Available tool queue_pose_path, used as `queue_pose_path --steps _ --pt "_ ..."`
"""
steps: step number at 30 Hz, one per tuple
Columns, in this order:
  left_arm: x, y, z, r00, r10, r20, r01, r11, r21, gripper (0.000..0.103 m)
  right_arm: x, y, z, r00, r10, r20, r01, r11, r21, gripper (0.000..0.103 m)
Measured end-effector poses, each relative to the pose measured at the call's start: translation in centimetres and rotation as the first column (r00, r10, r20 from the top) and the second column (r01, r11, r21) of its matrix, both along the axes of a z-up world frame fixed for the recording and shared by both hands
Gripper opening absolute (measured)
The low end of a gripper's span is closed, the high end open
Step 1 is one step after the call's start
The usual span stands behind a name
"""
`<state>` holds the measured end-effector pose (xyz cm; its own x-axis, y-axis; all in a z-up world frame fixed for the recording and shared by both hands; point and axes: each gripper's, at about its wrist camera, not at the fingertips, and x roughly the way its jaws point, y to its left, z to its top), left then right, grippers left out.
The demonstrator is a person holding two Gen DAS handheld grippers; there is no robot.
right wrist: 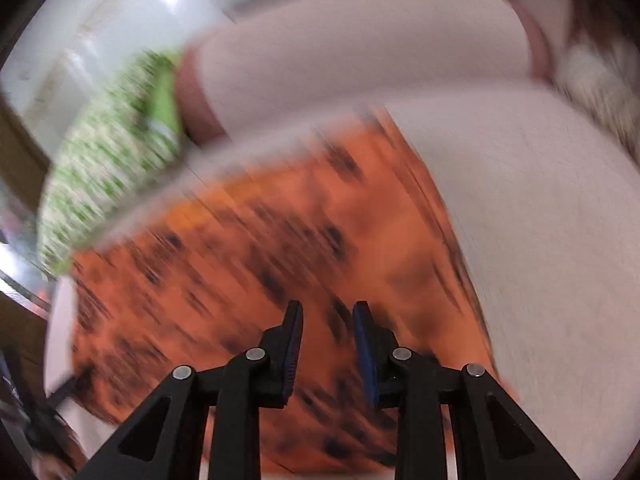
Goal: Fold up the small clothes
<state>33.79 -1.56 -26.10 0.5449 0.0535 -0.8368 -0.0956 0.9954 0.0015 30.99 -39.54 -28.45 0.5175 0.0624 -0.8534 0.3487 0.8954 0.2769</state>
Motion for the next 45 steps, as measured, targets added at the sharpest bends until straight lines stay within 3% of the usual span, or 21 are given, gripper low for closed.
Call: queue_pose_path --steps 1,2,4,8,10,11,13,15,18,20,24,29,33,34,35,37,39,41,42,43,45 --pt "-0.3 -0.1 0.4 1.0 0.013 0.016 -0.013 1.0 -0.001 0.086 -0.5 -0.5 -0.9 1.0 -0.003 -0.01 0.003 1.0 0.017 0.028" --pt "-1.0 -0.1 1.0 0.999 0.028 0.041 -0.029 1.0 0.001 0.085 -1.6 -0.7 -0.7 0.999 -0.007 0.047 0.006 1.0 0.03 0.028" --pt "-1.5 -0.7 1.9 0.998 0.021 0.066 -0.019 0.999 -0.035 0.085 -2.8 -1.0 0.9 0.998 -0.017 0.062 0.013 0.998 0.069 0.028" --pt "-3.0 -1.8 2.7 0.997 0.007 0.071 0.0 0.996 -0.094 0.085 -7.4 -2.4 3.4 0.978 -0.06 0.199 0.003 0.961 0.276 0.034" --pt "-4.0 -1.6 2.6 0.998 0.02 0.065 -0.013 0.994 -0.109 0.085 -10.1 -3.2 3.8 0.968 -0.089 0.235 0.007 0.945 0.328 0.079" --pt "-4.6 -1.2 2.5 0.998 0.035 0.061 -0.028 0.992 -0.122 0.085 -11.5 -3.2 3.8 0.957 -0.126 0.263 0.029 0.938 0.346 0.082" --pt "-6.0 0.1 2.0 0.996 0.076 0.053 -0.066 0.985 -0.162 0.085 -13.7 -3.8 3.7 0.935 -0.186 0.301 0.063 0.924 0.376 0.083" --pt "-7.5 1.8 1.0 0.991 0.133 0.018 -0.126 0.967 -0.219 0.085 -13.7 -4.1 3.0 0.943 -0.186 0.277 0.053 0.903 0.427 0.083" --pt "-9.1 3.9 -0.5 0.979 0.197 -0.058 -0.205 0.907 -0.368 0.085 -13.8 -4.7 0.5 0.954 -0.236 0.183 0.093 0.816 0.57 0.083" --pt "-9.9 4.4 -1.3 0.97 0.229 -0.076 -0.24 0.876 -0.419 0.086 -13.8 -4.6 -1.0 0.957 -0.259 0.131 0.123 0.772 0.623 0.083" --pt "-8.5 3.6 -1.4 0.973 0.218 -0.07 -0.224 0.846 -0.483 0.092 -13.4 -4.6 -2.7 0.956 -0.277 0.097 0.154 0.754 0.638 0.082" --pt "-5.5 2.9 -1.6 0.966 0.257 -0.024 -0.233 0.829 -0.508 0.097 -12.2 -5.0 -4.8 0.944 -0.325 0.051 0.198 0.686 0.7 0.082" --pt "-3.7 2.2 -1.9 0.97 0.242 0.02 -0.187 0.796 -0.575 0.096 -10.5 -5.1 -5.1 0.938 -0.34 0.073 0.196 0.691 0.696 0.082" --pt "-3.5 1.9 -1.9 0.97 0.241 0.034 -0.178 0.797 -0.578 0.09 -10.0 -5.2 -5.2 0.932 -0.353 0.076 0.205 0.691 0.694 0.082" --pt "-3.0 1.8 -2.0 0.971 0.238 0.037 -0.173 0.796 -0.58 0.073 -9.5 -5.3 -5.2 0.928 -0.364 0.082 0.21 0.691 0.692 0.083" --pt "-2.4 1.5 -2.3 0.971 0.236 0.03 -0.178 0.804 -0.567 0.052 -8.6 -5.8 -5.2 0.92 -0.38 0.099 0.211 0.692 0.69 0.083" --pt "-2.2 1.6 -2.6 0.97 0.24 0.039 -0.177 0.808 -0.562 0.048 -7.9 -6.3 -5.4 0.905 -0.41 0.115 0.221 0.684 0.695 0.081" --pt "-1.8 1.7 -2.6 0.97 0.241 0.041 -0.171 0.791 -0.588 0.048 -7.2 -6.6 -5.5 0.897 -0.424 0.128 0.226 0.687 0.69 0.073" --pt "-1.6 1.8 -2.8 0.969 0.244 0.041 -0.17 0.777 -0.607 0.049 -6.7 -6.6 -5.5 0.9 -0.416 0.128 0.229 0.702 0.674 0.059" --pt "-1.4 1.9 -2.9 0.967 0.252 0.042 -0.171 0.76 -0.627 0.05 -6.2 -6.5 -5.6 0.907 -0.403 0.123 0.231 0.72 0.654 0.03" --pt "-1.7 2.2 -3.1 0.964 0.26 0.045 -0.172 0.747 -0.642 0.05 -5.4 -6.4 -6.5 0.923 -0.374 0.096 0.225 0.724 0.652 0.022"
